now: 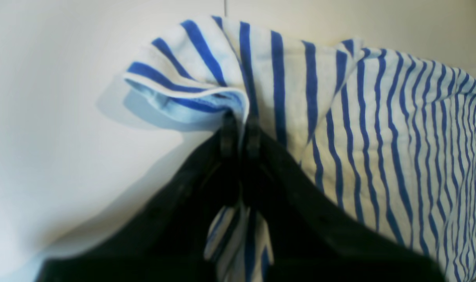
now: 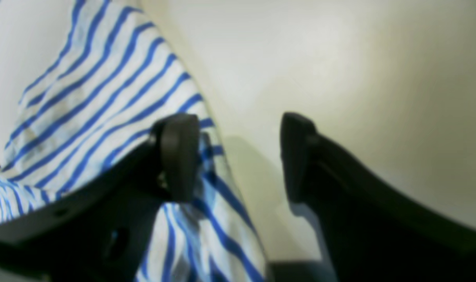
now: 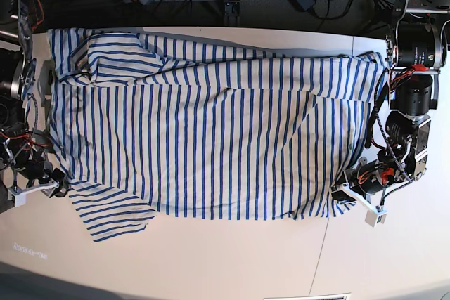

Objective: Fold the T-shirt properly
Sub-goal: 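Fold the hem up onto the folded collar edge with both grippers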

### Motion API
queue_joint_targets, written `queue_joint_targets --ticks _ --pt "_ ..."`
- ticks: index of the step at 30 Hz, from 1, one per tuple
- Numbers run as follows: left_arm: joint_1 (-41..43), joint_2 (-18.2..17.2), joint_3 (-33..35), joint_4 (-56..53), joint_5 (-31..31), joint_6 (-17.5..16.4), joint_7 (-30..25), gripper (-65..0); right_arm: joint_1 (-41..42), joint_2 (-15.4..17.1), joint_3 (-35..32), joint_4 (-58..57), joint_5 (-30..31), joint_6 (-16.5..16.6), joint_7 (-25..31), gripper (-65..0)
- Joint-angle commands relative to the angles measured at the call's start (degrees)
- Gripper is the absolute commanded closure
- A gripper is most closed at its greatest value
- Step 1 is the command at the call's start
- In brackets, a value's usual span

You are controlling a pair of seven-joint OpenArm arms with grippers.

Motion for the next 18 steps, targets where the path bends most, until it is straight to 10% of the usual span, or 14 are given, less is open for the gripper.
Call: queue_joint_targets --ticks 1,11,15,18 --pt "-0.76 -0.31 0.22 0.24 1.16 -0.61 2.69 0.0 0.9 -0.98 0.07 0.07 -1.33 0.57 -2.21 -34.3" --pt "-1.07 -0.33 0.22 0.24 1.22 -0.63 2.23 0.0 0.9 -7.04 0.07 0.98 -10.62 1.51 -0.81 -32.8" --pt "-1.05 -0.7 0.22 0.24 1.22 -0.66 0.9 0.0 0.87 -7.02 0.07 4.13 -17.49 1.53 -0.74 -4.4" --pt "-1.09 -1.66 0.22 0.24 1.22 -0.87 0.22 0.0 0.87 -6.67 0.07 6.8 -20.85 1.57 -1.49 0.0"
